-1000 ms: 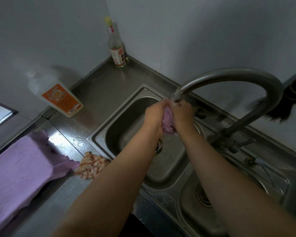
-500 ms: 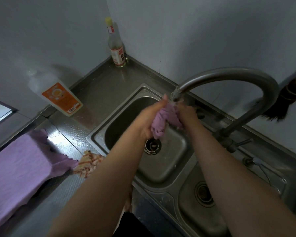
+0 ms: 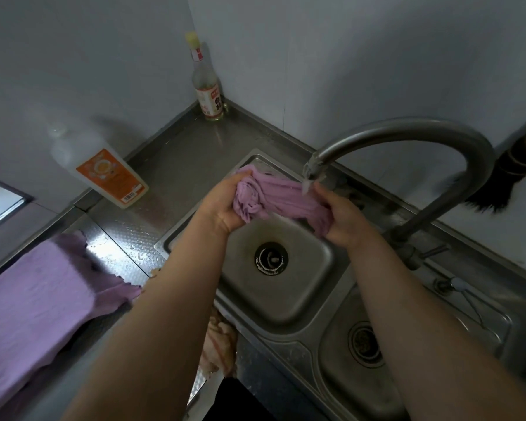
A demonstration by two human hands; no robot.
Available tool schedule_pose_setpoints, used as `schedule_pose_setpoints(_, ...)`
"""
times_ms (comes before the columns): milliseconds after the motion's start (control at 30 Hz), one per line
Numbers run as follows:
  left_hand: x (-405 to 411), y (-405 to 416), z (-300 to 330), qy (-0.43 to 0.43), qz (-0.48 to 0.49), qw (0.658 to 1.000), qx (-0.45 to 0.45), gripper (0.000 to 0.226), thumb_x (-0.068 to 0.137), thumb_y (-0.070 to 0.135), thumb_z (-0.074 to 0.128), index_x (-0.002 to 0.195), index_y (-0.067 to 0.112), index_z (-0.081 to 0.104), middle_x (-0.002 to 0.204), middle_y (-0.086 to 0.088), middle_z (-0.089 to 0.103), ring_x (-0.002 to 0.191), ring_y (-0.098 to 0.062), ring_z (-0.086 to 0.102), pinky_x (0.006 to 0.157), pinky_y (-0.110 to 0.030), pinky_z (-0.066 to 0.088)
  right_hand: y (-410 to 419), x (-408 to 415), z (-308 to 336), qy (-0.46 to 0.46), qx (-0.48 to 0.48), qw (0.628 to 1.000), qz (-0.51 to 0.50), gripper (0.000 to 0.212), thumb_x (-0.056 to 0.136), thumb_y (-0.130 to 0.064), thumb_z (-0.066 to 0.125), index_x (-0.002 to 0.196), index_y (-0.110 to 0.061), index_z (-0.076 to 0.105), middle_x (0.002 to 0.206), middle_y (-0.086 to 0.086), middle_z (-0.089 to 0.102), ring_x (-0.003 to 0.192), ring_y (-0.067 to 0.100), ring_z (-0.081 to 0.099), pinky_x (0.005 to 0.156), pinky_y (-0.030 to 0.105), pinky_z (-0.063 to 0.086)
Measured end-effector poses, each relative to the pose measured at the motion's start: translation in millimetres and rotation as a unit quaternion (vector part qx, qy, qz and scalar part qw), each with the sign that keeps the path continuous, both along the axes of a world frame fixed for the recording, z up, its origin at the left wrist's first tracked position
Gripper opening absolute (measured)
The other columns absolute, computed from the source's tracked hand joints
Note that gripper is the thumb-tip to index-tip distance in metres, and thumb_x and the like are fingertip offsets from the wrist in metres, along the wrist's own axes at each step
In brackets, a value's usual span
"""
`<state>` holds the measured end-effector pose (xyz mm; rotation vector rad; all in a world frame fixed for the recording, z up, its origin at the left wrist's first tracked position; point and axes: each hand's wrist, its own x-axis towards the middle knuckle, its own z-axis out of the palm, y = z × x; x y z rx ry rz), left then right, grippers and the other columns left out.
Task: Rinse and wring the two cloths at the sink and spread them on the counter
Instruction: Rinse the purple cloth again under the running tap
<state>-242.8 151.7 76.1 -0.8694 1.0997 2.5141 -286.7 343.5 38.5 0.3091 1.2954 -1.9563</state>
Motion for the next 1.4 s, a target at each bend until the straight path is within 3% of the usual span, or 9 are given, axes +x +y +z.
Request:
schedule_pose_setpoints(167,-7,16,-23,-0.089,0.076,0.992,-0.047,0.039,0.102,0.032,0.042,0.124,0.005,0.059,0.108,-0.021,0.069,0.098,-0.034,0.068,0.076,-0.044,0.058,-27,18,31,0.083,0.064,0.994,-0.013,0.029,0.098,-0.035,0.047,0.095,-0.011,0.062,0.099,0.014,0.070,0.088,0.022,0.071,0.080,0.040,0.058)
schedule_pose_setpoints(300,-13,35,-28,-0.110,0.126,0.978,-0.126,0.039,0.096,0.042,0.050,0.104,0.008,0.068,0.091,-0.010,0.073,0.076,-0.020,0.071,0.068,-0.033,0.058,-65,35,39,0.297,0.321,0.896,0.077,0.049,0.098,-0.052,0.037,0.063,-0.022,0.055,0.054,-0.005,0.054,0.046,0.005,0.055,0.051,0.025,0.045)
schedule_pose_setpoints(434,-3,77,-19,-0.109,0.021,0.989,-0.093,0.049,0.097,0.055,0.040,0.076,0.015,0.059,0.051,-0.001,0.047,0.035,-0.013,0.042,0.043,-0.015,0.033,-56,8,40,0.304,0.428,0.851,0.002,0.043,0.100,-0.039,0.042,0.075,-0.010,0.058,0.062,-0.001,0.051,0.062,0.017,0.055,0.050,0.015,0.039)
schedule_pose_setpoints(701,-8,66,-22,-0.090,0.055,0.989,-0.101,0.037,0.100,0.025,0.044,0.065,0.015,0.050,0.056,-0.001,0.046,0.041,-0.012,0.047,0.040,-0.021,0.042,-59,21,19,0.304,0.379,0.874,0.024,0.040,0.097,-0.033,0.043,0.062,-0.017,0.053,0.049,0.000,0.050,0.043,0.012,0.050,0.047,0.024,0.044)
schedule_pose_setpoints(835,3,79,-24,-0.037,-0.036,0.999,-0.008,0.033,0.095,0.024,0.052,0.068,0.008,0.061,0.074,-0.008,0.059,0.071,-0.018,0.062,0.081,-0.033,0.051,-29,-18,1,0.301,0.446,0.843,0.021,0.033,0.092,-0.023,0.047,0.060,-0.018,0.049,0.060,-0.002,0.049,0.056,0.013,0.046,0.059,0.031,0.039)
schedule_pose_setpoints(935,3,64,-21,-0.017,-0.035,0.998,0.041,0.044,0.096,0.032,0.049,0.065,0.008,0.070,0.086,-0.016,0.068,0.087,-0.027,0.064,0.088,-0.040,0.050,-15,-27,-17,0.174,0.416,0.892,-0.008,0.032,0.095,-0.027,0.048,0.093,-0.001,0.066,0.080,0.010,0.064,0.080,0.028,0.061,0.067,0.027,0.046)
schedule_pose_setpoints(1102,14,33,-43,-0.063,0.037,0.996,0.053,0.038,0.095,0.031,0.051,0.120,0.004,0.061,0.118,-0.021,0.066,0.107,-0.034,0.062,0.089,-0.044,0.051,-5,-27,-18,-0.128,0.036,0.990,-0.039,0.039,0.098,-0.034,0.048,0.120,-0.005,0.061,0.114,0.023,0.067,0.105,0.035,0.065,0.097,0.052,0.048)
schedule_pose_setpoints(1235,31,40,-53,-0.062,0.038,0.995,0.071,0.027,0.100,0.021,0.035,0.102,0.007,0.058,0.094,-0.019,0.062,0.074,-0.026,0.049,0.074,-0.034,0.037,-17,-16,-3,-0.055,-0.135,0.989,0.033,0.010,0.093,-0.009,0.055,0.100,-0.006,0.061,0.086,0.008,0.069,0.079,0.018,0.068,0.079,0.035,0.056)
schedule_pose_setpoints(1402,23,44,-53,-0.022,0.043,0.993,0.108,0.040,0.099,0.042,0.036,0.106,0.016,0.066,0.099,-0.010,0.066,0.094,-0.023,0.051,0.093,-0.032,0.034,-23,8,3,0.201,0.082,0.964,0.156,0.045,0.091,0.003,0.049,0.128,-0.020,0.058,0.123,0.004,0.064,0.113,0.017,0.062,0.095,0.035,0.051)
